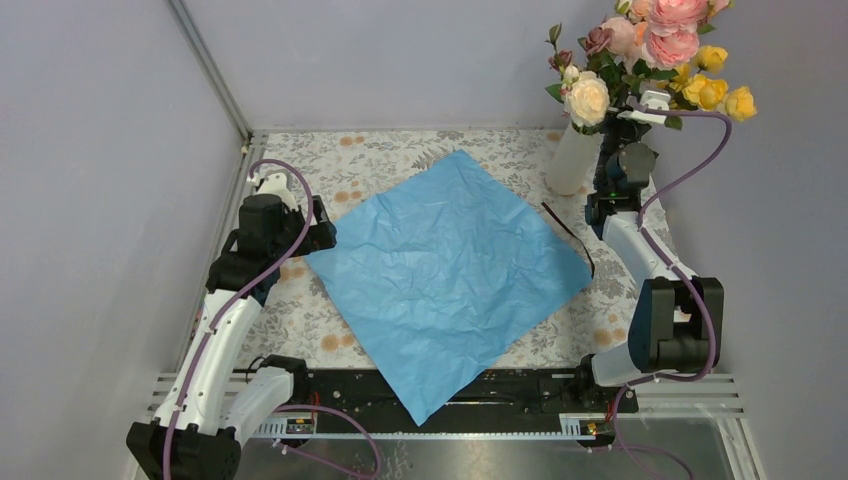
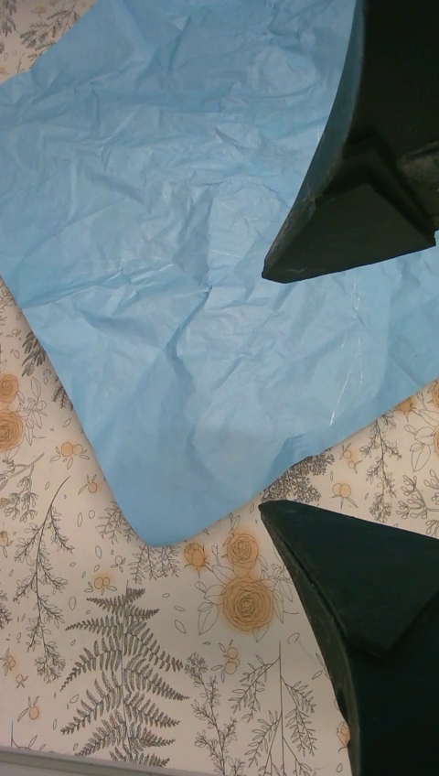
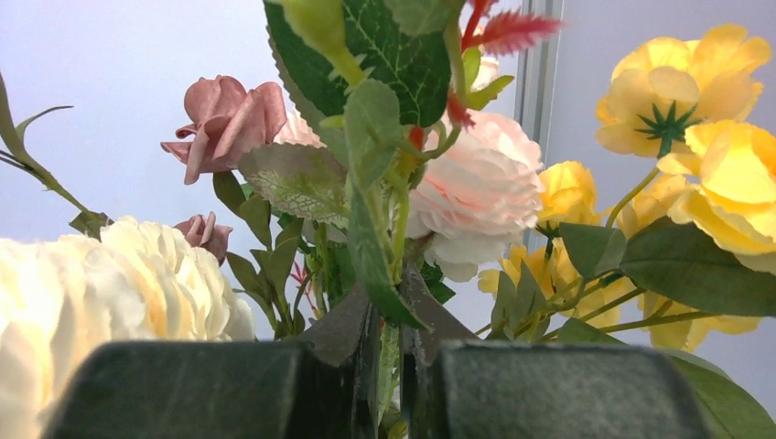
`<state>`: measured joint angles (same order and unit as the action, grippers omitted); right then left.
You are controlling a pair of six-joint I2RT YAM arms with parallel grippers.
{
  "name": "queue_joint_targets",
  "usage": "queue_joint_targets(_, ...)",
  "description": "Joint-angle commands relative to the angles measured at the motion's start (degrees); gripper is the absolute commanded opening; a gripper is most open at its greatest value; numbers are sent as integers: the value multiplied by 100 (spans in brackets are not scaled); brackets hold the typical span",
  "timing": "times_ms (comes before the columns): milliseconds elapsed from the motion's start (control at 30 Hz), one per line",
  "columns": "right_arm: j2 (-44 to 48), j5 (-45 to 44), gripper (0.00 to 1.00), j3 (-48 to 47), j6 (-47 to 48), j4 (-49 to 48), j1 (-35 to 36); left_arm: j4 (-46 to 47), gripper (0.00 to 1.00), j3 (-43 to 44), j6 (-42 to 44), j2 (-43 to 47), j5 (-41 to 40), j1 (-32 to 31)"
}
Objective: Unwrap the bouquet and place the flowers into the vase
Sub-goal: Insert the fake flower into the vase.
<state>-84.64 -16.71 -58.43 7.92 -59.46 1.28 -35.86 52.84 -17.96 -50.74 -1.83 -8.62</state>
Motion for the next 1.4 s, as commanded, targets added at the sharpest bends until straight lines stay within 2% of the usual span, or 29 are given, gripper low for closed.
queue_joint_targets(0,224,22,4,-7,626,-290,14,356,99,-37,38,86,86,36)
queue_joint_targets(400,106,258,3,-950,814,417,2,353,99,-54,47,112,79,41)
queue_joint_targets(800,-133,245,3,-317,202,234,-92,351,99,-63,56,75,86,45)
queue_joint_targets(1000,-308,366,3,-180,-153,233,-359,351,99,-57,55,31,90,52)
queue_joint_targets(1367,-282,517,3,205,-183,143,-453,353,99,-54,59,2,125,71)
